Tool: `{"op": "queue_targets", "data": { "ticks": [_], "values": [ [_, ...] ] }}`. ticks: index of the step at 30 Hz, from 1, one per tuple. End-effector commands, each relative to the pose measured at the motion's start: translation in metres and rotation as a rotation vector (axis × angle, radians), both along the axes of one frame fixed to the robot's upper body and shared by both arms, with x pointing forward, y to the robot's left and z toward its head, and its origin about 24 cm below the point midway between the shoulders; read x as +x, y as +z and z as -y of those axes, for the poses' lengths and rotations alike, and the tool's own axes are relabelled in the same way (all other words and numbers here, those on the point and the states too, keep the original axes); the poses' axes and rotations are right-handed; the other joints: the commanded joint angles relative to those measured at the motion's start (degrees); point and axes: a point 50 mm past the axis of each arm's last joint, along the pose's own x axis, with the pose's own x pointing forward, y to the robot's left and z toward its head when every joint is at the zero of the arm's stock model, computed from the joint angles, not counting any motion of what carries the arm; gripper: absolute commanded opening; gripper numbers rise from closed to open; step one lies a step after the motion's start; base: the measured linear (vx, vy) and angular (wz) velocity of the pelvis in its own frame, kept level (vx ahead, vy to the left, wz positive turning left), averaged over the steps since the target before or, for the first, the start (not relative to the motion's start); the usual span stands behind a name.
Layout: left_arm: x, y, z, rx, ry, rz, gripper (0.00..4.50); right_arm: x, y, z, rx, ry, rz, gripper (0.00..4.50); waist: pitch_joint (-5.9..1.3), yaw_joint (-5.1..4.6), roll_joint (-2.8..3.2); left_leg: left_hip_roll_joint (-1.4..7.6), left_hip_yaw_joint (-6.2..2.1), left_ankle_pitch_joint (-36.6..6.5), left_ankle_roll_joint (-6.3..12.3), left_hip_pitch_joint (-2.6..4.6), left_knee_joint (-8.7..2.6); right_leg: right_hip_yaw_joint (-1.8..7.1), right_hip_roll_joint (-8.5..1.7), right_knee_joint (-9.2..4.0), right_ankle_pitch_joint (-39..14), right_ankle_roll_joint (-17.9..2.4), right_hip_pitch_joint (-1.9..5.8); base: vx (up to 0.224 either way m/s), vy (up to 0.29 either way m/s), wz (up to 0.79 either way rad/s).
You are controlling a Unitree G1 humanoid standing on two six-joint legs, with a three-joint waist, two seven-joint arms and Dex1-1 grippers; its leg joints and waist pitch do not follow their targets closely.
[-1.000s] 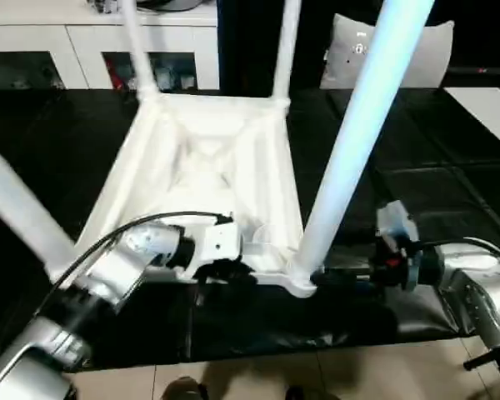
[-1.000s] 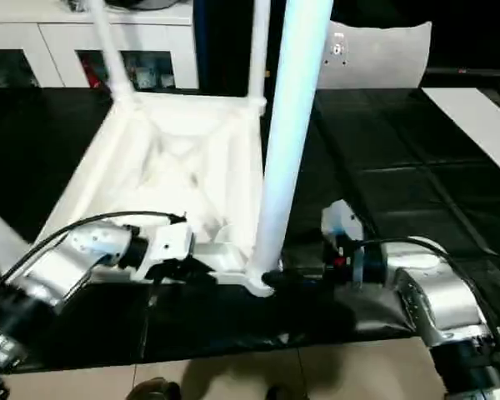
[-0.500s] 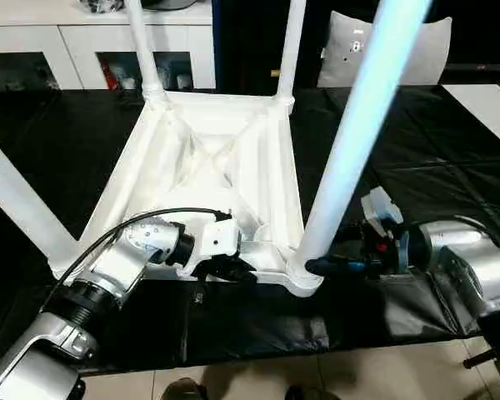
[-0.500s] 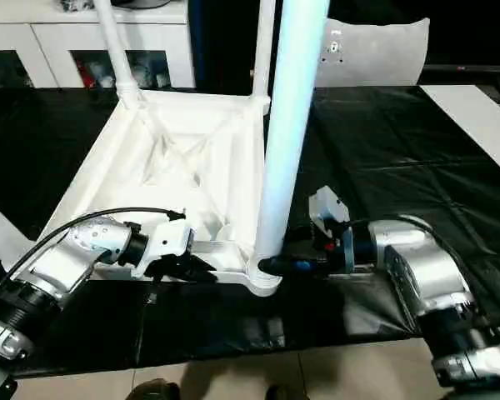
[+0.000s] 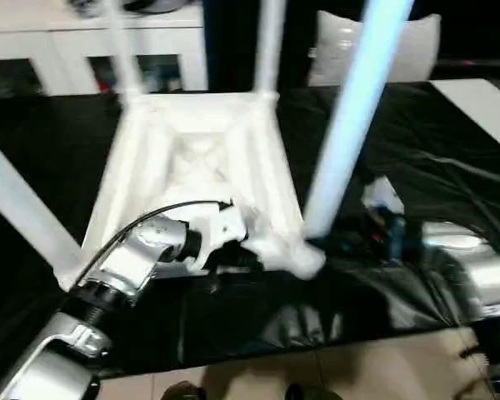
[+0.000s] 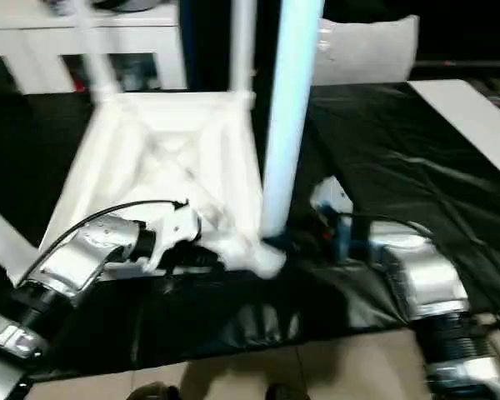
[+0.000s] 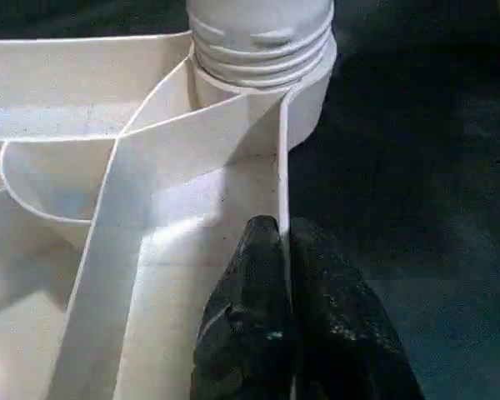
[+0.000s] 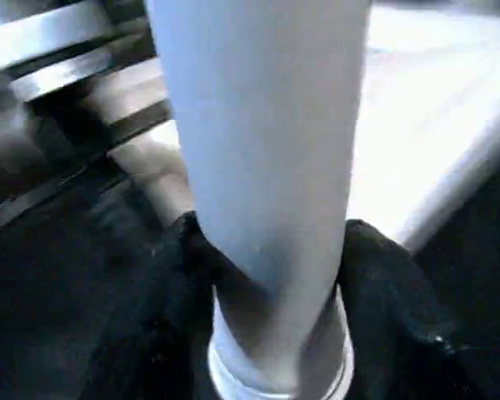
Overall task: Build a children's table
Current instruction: Rotate leg to tighten
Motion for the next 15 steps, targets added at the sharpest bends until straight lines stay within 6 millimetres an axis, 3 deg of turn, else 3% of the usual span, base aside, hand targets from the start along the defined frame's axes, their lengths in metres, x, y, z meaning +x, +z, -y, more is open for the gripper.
{"op": "queue_targets", "data": {
  "ticks": [1, 3, 6, 7, 8, 10, 13, 14, 15],
  "values": [
    [0.011, 0.023, 0.023, -0.132, 0.084, 0.084, 0.0, -0.001, -0.011, -0.022, 0.001, -0.058, -0.058, 1.89, -2.86, 0.04, -0.99, 0.2, -0.86, -20.74, 0.13, 0.32, -4.27, 1.25, -2.88, -6.16, -39.31, -2.55, 2.13, 0.0, 0.0, 0.0],
    [0.015, 0.025, 0.035, -0.144, 0.137, 0.09, 0.0, 0.007, -0.011, -0.032, 0.014, -0.206, -0.064, 1.88, -2.91, -0.5, -0.8, -0.06, -0.86, -20.57, 0.19, 0.21, -4.13, 0.94, -2.7, -6.65, -40.49, -0.91, 1.88, 0.0, 0.0, 0.0],
    [0.02, 0.025, 0.049, -0.145, 0.201, 0.104, 0.0, 0.016, -0.012, -0.043, 0.032, -0.359, -0.07, 1.88, -2.98, -0.79, -0.53, -0.31, -0.79, -21.25, 0.34, 0.7, -3.96, 0.58, -2.51, -7.23, -40.66, -0.26, 1.41, 0.0, 0.0, 0.0],
    [0.022, 0.024, 0.057, -0.138, 0.234, 0.105, 0.0, 0.02, -0.012, -0.05, 0.044, -0.441, -0.086, 1.88, -3.16, -0.85, -0.13, -0.12, -0.9, -20.79, 0.53, 0.43, -4.28, 0.76, -2.55, -6.91, -38.23, -0.8, 1.82, 0.0, 0.0, 0.0],
    [0.023, 0.023, 0.059, -0.136, 0.247, 0.108, 0.0, 0.021, -0.013, -0.053, 0.05, -0.462, -0.092, 1.88, -3.16, -0.85, -0.13, -0.12, -0.9, -20.79, 0.53, 0.43, -4.28, 0.76, -2.55, -6.91, -38.23, -0.8, 1.82, 0.0, 0.0, 0.0],
    [0.024, 0.021, 0.064, -0.117, 0.264, 0.121, 0.0, 0.023, -0.011, -0.06, 0.062, -0.479, -0.08, 2.44, -3.39, -0.84, -0.09, 0.18, -0.87, -20.19, 1.13, 0.47, -4.72, 1.02, -2.47, -6.61, -33.62, -2.2, 2.0, 0.0, 0.0, 0.0],
    [0.022, 0.021, 0.065, -0.103, 0.252, 0.153, 0.0, 0.02, -0.006, -0.055, 0.085, -0.477, -0.017, 2.66, -3.74, -0.16, -0.28, 0.47, -0.47, -16.98, 2.6, 0.23, -4.92, 2.06, -2.57, -5.55, -25.86, -5.15, 2.32, 0.0, 0.0, 0.0],
    [0.022, 0.021, 0.065, -0.103, 0.249, 0.155, 0.0, 0.019, -0.006, -0.053, 0.089, -0.476, -0.012, 2.66, -3.74, -0.16, -0.28, 0.47, -0.47, -16.98, 2.6, 0.23, -4.92, 2.06, -2.57, -5.55, -25.86, -5.15, 2.32, 0.0, 0.0, 0.0],
    [0.021, 0.021, 0.062, -0.107, 0.229, 0.157, 0.0, 0.016, -0.004, -0.044, 0.104, -0.446, 0.017, 2.79, -3.74, 0.16, -0.32, 0.55, -0.32, -15.68, 3.35, 0.13, -4.99, 2.31, -2.56, -5.23, -23.09, -6.33, 2.48, 0.0, 0.0, 0.0]
  ]
}}
